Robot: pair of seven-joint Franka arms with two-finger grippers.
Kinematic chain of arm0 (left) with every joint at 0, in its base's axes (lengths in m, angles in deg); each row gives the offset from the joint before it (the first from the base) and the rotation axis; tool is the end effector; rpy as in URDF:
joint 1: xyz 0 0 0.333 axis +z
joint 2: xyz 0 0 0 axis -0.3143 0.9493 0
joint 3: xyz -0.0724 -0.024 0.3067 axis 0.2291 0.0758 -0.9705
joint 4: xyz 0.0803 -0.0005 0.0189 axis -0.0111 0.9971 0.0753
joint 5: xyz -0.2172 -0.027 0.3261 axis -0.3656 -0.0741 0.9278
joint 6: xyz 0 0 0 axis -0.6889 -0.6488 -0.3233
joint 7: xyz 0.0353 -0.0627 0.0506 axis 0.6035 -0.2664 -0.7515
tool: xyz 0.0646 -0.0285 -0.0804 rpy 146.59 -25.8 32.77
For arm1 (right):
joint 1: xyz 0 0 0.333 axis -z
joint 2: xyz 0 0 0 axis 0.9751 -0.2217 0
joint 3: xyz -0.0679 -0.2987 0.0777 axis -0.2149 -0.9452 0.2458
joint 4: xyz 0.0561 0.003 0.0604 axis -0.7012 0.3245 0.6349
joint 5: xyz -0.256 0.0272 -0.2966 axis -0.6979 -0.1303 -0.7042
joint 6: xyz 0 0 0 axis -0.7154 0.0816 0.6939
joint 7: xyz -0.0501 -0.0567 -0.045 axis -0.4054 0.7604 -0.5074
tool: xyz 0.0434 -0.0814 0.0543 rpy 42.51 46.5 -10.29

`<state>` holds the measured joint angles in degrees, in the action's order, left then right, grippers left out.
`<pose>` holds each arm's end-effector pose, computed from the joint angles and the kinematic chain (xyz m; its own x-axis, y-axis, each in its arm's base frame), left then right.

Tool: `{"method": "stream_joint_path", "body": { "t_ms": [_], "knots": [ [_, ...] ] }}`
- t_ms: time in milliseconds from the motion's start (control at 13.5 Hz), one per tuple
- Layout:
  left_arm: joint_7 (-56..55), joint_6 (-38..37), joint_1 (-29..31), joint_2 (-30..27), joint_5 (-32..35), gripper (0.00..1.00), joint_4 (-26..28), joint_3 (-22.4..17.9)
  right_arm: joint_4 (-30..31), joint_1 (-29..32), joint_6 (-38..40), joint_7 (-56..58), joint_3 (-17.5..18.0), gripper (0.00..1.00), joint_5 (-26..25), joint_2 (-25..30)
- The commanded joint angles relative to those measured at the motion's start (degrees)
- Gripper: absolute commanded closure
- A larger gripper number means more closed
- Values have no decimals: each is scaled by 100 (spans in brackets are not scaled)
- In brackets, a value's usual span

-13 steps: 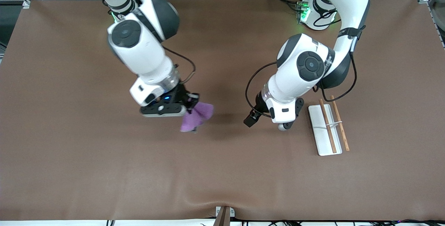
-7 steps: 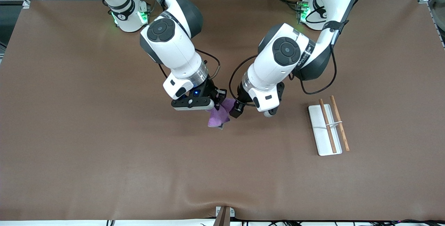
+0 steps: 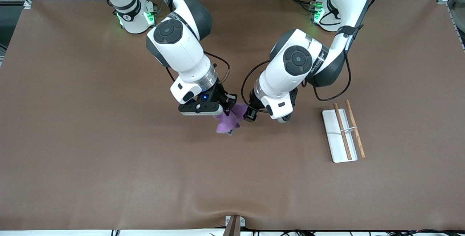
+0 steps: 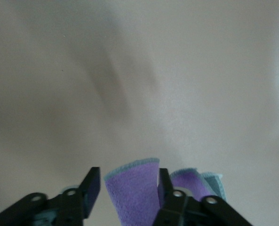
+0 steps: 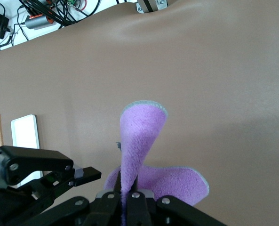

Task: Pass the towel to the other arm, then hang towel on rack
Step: 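Open the right gripper while the left gripper pulls the towel away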

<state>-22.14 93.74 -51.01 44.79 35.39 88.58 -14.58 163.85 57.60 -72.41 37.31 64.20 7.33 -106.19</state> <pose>0.5823 -0.4303 0.4097 0.3380 0.9040 -0.2617 0.9411 -0.3259 0.0900 0.5824 0.4490 0.4622 0.9694 -0.1652 0.1816 -0.0964 -0.9365 -0.3372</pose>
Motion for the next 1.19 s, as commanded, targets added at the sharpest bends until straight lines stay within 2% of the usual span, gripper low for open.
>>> {"method": "stream_joint_path", "body": {
  "t_ms": [0,223,371,594,891,1039,1114],
  "knots": [
    [-131,-38,-9,116,-85,46,-58,-8,-22,-45,18,-155,-43,100,-76,45],
    [-140,15,0,221,-348,46,-93,-26,-22,-36,18,-155,-43,100,-76,45],
    [-140,24,-9,204,-349,35,-93,-26,-22,-36,18,-155,-43,100,-76,45],
    [-140,24,8,169,-375,35,-93,-26,-22,-45,27,-155,-43,100,-76,45],
    [-140,120,61,195,-744,36,-111,-35,-22,-36,18,-155,-52,100,-76,45],
    [-131,191,44,222,-780,49,-102,-35,-22,-36,27,-155,-52,100,-76,45],
    [-122,217,52,256,-780,59,-102,-35,-22,-36,27,-155,-52,100,-76,45]
  ]
}}
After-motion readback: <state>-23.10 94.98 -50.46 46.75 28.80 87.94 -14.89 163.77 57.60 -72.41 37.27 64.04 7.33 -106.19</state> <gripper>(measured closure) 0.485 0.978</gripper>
